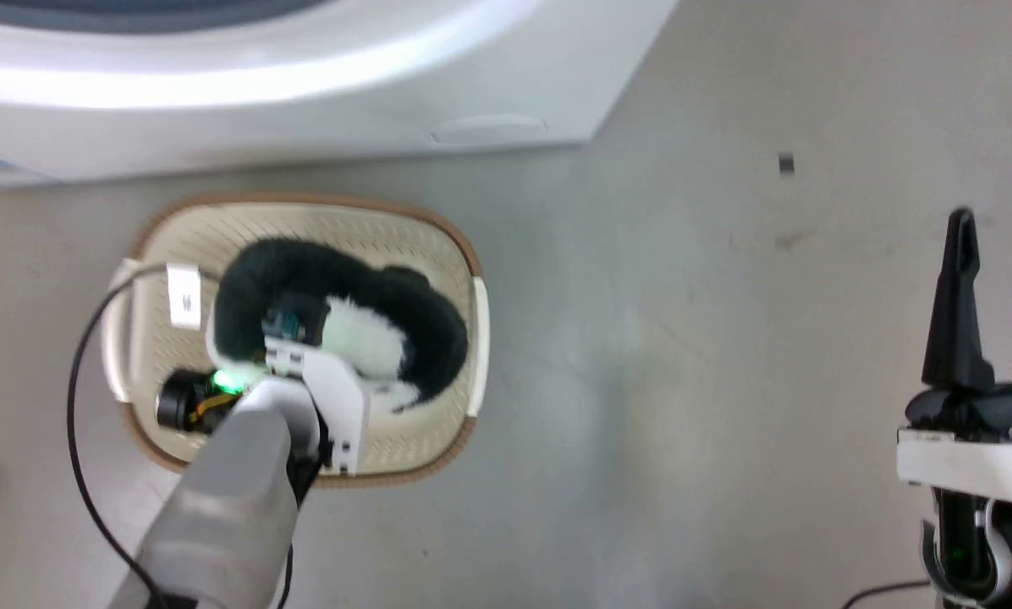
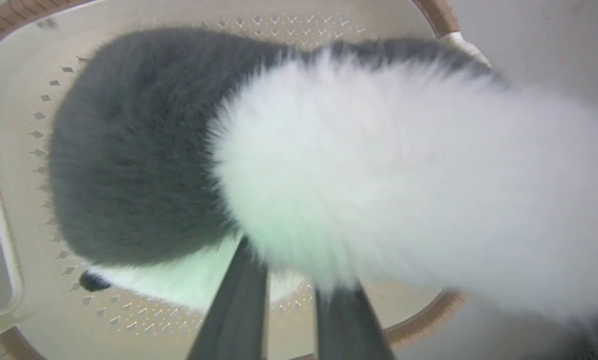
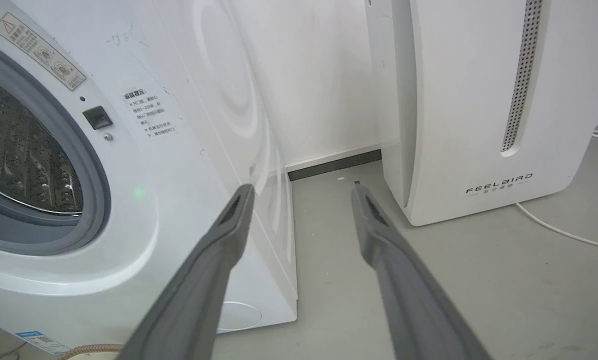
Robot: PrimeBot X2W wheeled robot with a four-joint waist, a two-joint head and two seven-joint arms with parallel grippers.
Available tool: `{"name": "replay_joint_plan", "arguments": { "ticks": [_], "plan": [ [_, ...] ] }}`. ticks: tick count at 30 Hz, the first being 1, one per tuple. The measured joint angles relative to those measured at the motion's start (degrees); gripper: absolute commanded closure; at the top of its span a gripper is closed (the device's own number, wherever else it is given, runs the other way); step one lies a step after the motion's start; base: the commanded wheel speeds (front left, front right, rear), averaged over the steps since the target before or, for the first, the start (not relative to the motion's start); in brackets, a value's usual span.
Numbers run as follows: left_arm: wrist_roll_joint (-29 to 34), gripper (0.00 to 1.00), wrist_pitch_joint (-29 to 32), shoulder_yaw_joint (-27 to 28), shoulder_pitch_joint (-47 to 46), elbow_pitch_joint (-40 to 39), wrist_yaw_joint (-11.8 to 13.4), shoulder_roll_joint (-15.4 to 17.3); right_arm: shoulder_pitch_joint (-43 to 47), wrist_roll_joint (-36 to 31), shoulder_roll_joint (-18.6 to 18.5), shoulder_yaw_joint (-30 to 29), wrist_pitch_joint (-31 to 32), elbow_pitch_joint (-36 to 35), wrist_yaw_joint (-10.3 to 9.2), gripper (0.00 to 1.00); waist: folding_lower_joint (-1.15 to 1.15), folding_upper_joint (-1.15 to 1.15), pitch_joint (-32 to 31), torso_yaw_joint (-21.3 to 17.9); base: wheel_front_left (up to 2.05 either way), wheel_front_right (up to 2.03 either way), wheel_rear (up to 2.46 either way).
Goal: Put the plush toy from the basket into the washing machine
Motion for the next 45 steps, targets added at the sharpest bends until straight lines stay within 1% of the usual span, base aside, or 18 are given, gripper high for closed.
{"name": "replay_joint_plan", "arguments": {
  "ticks": [9,15,19,24,29,35,41,45],
  "plan": [
    [-1.3,1.0,-7.1,-1.6,7.5,0.1,-0.7,-1.4,5.4,-0.5,0.0,-0.6,0.0,1.8,0.0,0.0,0.0,0.0,-11.4,3.3,0.0,0.0,0.0],
    [-2.0,1.0,-10.2,-2.2,10.5,-0.9,-0.7,-1.7,8.4,-0.5,0.0,-0.6,0.0,2.5,0.0,0.0,-0.01,0.0,-18.1,5.3,0.0,0.0,0.0],
    [-3.0,1.0,-10.8,-1.5,12.1,-3.9,-0.7,-1.6,10.2,-0.5,0.0,-0.7,0.0,3.0,0.0,0.0,-0.01,0.0,-21.8,6.4,0.0,0.0,0.0],
    [-3.1,1.0,-11.0,-0.3,15.3,-13.2,0.9,-0.9,11.4,-0.4,0.0,-1.0,0.0,3.2,0.0,0.0,-0.01,0.0,-25.2,7.6,0.0,0.0,0.0],
    [-2.1,1.0,-11.1,0.8,18.9,-23.3,2.2,0.6,12.6,-0.3,0.0,-1.5,0.0,3.2,0.0,0.0,-0.01,0.0,-27.3,8.7,0.0,0.0,0.0],
    [-1.3,1.0,-11.1,2.9,21.2,-32.4,3.4,1.7,12.6,0.1,0.0,-1.5,0.0,3.2,0.0,0.0,-0.01,0.0,-28.0,8.9,0.0,0.0,0.0],
    [-0.7,1.0,-11.1,6.3,21.2,-39.4,5.3,2.7,12.6,0.2,0.0,-0.9,0.0,3.0,0.0,0.0,0.0,0.0,-26.6,8.2,0.0,0.0,0.0],
    [-0.1,1.0,-11.1,8.1,20.4,-42.0,5.9,3.1,12.0,0.2,0.0,-0.6,0.0,2.8,0.0,0.0,0.0,0.0,-24.8,7.2,0.0,0.0,0.0]
  ]
}}
